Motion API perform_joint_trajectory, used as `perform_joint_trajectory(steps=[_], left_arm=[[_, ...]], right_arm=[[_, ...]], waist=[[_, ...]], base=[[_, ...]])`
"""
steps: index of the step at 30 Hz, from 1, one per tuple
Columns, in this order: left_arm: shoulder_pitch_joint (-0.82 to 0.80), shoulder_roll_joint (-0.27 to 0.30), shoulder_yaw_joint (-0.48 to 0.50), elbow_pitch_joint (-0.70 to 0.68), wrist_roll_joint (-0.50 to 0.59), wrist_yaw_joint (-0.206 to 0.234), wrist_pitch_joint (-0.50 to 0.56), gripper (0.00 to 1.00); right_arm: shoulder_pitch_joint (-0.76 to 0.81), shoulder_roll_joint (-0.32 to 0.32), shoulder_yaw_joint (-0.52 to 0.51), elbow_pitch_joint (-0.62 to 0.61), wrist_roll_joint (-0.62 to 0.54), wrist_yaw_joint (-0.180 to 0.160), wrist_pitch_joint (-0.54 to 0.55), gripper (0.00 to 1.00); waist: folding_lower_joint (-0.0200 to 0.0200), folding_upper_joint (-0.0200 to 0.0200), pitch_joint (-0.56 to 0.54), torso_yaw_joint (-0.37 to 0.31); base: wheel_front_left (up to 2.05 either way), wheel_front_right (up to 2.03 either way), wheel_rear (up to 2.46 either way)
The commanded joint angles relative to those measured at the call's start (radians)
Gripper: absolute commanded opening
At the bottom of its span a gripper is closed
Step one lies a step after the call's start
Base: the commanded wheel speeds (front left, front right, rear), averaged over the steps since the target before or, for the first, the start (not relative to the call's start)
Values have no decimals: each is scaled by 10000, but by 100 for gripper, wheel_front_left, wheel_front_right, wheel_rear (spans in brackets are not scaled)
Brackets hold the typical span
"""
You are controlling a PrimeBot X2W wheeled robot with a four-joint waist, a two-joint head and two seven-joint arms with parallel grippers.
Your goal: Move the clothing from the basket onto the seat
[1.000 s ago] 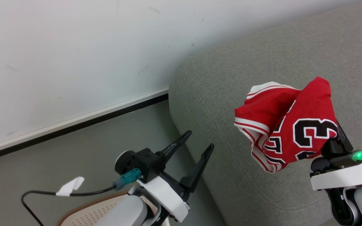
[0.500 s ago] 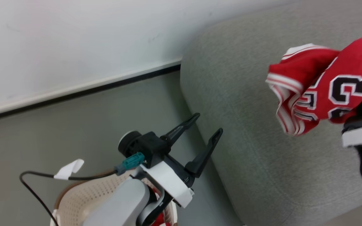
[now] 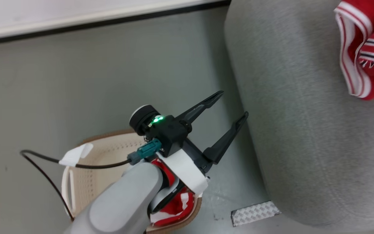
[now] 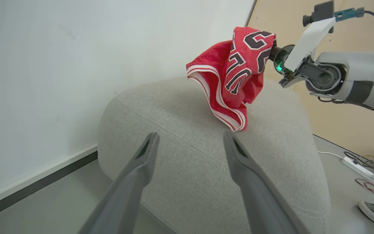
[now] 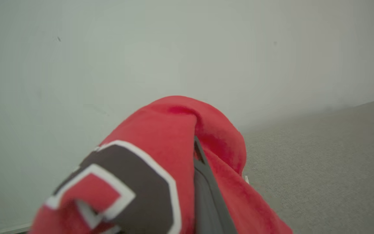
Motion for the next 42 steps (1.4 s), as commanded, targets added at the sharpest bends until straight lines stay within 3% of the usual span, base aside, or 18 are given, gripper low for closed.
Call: perform_joint_trajectory(steps=[1,9,17,18,19,20,33,42], left_arm=[[-203,-32,-15,83,155,-37,-58,100],[-390,-231,-51,440,129,-81,-316,100],[-390,-250,42,742,1,-93,-452,100],[-364,-233,53,772,-13,-98,-465,100],[-332,-226,57,809,-30,-104,-479,100],[-306,-219,60,845,-46,-105,-490,100],[543,-65,288,1350,-429,20,-583,100],[1524,84,650,1287,-789,242,-606,100]], right_arm=[[-288,-141,-37,290,-128,7,1,0],[-822,-475,713,2055,-607,5,123,0],[-1189,-836,1984,3506,-15,4,1157,0],[-1222,-868,2092,3606,50,4,1203,17],[-1238,-859,2212,3682,129,2,1214,93],[-1239,-835,2323,3772,223,2,1249,100],[-556,-858,4549,3550,1069,1,2344,100],[14,-1520,5717,2406,1811,-2,2769,100]], waist=[[-2,-1,598,542],[-2,-1,810,864],[-2,-1,758,891],[-2,-1,711,860],[-2,-1,648,825],[-2,-1,572,787],[-2,-1,-1535,45],[-2,-1,-3067,-412]], base=[[0,0,0],[0,0,0],[0,0,0],[0,0,0],[0,0,0],[0,0,0],[0,0,0],[0,0,0]])
